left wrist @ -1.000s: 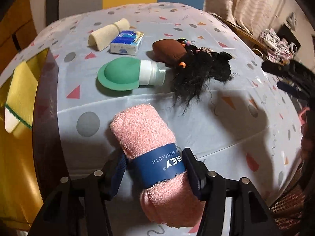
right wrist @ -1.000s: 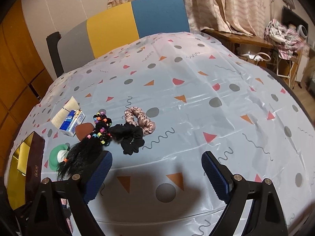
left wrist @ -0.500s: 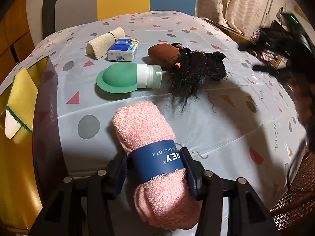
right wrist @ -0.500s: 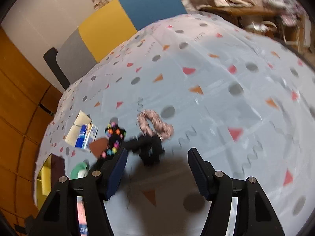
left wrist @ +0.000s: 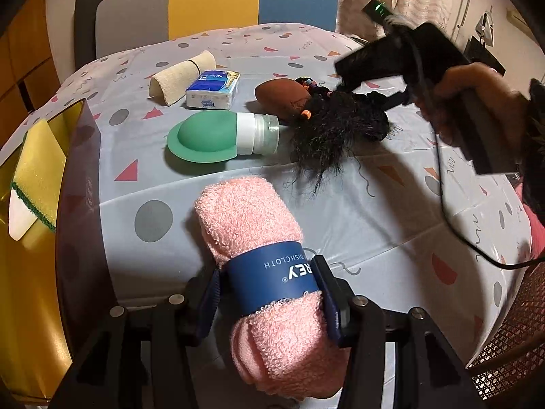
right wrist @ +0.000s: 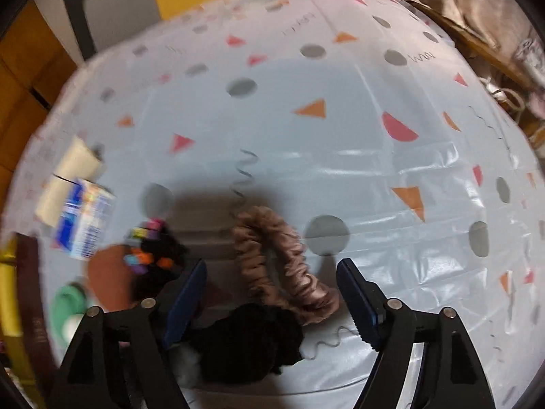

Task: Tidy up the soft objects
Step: 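Grasp the brown scrunchie with the right tool while the left tool holds the pink towel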

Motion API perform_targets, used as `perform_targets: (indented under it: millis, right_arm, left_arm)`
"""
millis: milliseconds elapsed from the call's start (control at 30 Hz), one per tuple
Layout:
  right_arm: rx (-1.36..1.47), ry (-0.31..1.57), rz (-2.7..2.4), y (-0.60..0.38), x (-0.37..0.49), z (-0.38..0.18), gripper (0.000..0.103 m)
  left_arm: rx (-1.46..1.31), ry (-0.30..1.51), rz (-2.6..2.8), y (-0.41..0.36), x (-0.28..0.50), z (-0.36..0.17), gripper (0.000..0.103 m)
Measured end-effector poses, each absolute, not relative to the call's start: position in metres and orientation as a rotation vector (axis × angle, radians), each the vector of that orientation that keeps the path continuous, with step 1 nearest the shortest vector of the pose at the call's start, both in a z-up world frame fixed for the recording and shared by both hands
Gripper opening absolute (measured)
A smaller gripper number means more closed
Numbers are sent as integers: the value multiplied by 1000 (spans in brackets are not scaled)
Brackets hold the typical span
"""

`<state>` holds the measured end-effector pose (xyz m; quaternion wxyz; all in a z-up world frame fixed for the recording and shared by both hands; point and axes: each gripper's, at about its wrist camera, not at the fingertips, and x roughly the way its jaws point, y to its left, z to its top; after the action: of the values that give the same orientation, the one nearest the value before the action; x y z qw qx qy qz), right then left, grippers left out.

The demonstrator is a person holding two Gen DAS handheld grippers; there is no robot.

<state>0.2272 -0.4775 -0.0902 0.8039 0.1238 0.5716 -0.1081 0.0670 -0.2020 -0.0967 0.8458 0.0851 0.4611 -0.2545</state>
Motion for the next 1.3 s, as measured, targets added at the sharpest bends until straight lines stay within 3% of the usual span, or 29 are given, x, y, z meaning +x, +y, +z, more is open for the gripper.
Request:
perform_targets:
  millis: [33, 100, 400, 667, 767, 1000, 1300]
  right_arm:
    - [266, 1226, -229, -477, 228, -93, 43]
    - [254, 1186, -288, -484, 223, -91, 18]
    - [475, 988, -372, -552, 164, -45, 19]
    - [410, 1125, -255, -497, 97, -70, 19]
    - [363, 1171, -204, -475, 95, -87, 19]
    - [309, 1135, -181, -469, 99, -94, 20]
    - [234, 1118, -159, -455, 91, -97, 22]
  left_arm:
    - [181, 972, -538, -202, 67, -97, 52]
    - [179, 972, -540, -202, 67, -96, 51]
    - [178, 971, -539, -202, 67, -96, 52]
    - [194, 961, -527, -204, 64, -95, 50]
    - [205, 958, -526, -205, 64, -94, 43]
    - [222, 952, -537, -203, 62, -91, 36]
    - [192, 938, -569, -199, 53, -79, 35]
